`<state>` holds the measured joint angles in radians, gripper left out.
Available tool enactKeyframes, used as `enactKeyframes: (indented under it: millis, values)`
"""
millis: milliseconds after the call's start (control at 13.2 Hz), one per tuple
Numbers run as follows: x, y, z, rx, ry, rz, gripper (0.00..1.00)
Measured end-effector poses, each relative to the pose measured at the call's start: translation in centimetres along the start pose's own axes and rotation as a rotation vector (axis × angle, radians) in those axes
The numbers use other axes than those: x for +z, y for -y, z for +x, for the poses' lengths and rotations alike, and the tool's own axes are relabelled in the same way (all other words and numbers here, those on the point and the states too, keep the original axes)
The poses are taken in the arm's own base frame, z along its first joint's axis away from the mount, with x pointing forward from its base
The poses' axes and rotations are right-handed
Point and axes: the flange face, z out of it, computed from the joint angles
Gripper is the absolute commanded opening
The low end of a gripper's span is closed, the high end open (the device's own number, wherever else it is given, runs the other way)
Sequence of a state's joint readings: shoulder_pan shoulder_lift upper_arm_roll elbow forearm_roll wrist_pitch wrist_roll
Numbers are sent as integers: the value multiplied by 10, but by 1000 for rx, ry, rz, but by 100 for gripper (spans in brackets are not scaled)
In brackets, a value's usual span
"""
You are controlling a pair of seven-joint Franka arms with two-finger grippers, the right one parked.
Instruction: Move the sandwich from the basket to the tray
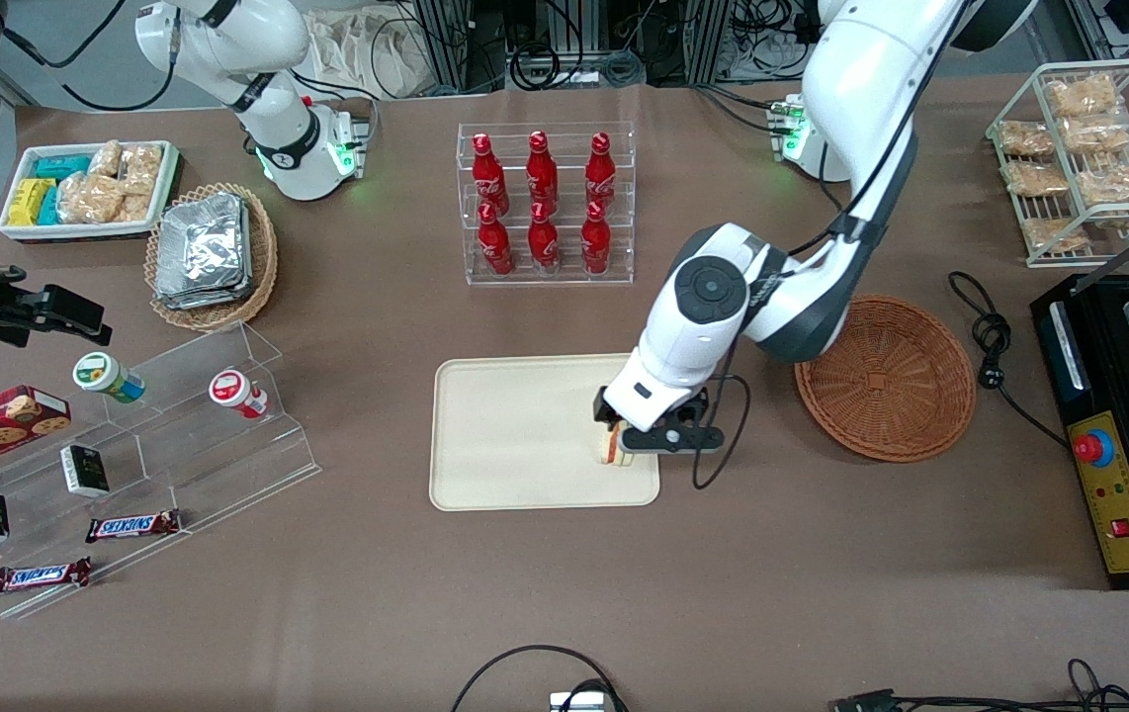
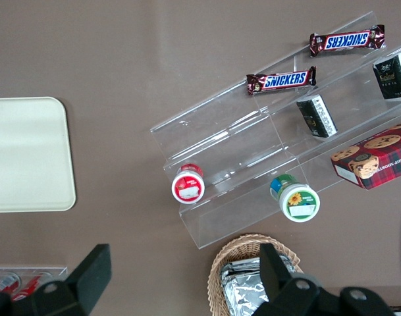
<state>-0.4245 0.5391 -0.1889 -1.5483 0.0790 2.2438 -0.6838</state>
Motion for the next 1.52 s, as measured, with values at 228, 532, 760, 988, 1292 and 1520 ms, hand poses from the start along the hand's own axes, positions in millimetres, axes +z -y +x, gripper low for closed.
enactKeyframes:
  millis: [228,532,760,988,1292,1520]
  values:
    - [-52,26,30,-87,-38,35,94]
    - [-110,62,53,-177,-64,81,93]
    - [-132,94,64,-225,-73,117,92]
    - [-146,119,74,-253,-95,131,92]
    - [-159,151,83,-244,-83,155,91]
    - [-180,196,90,-208,-40,154,92]
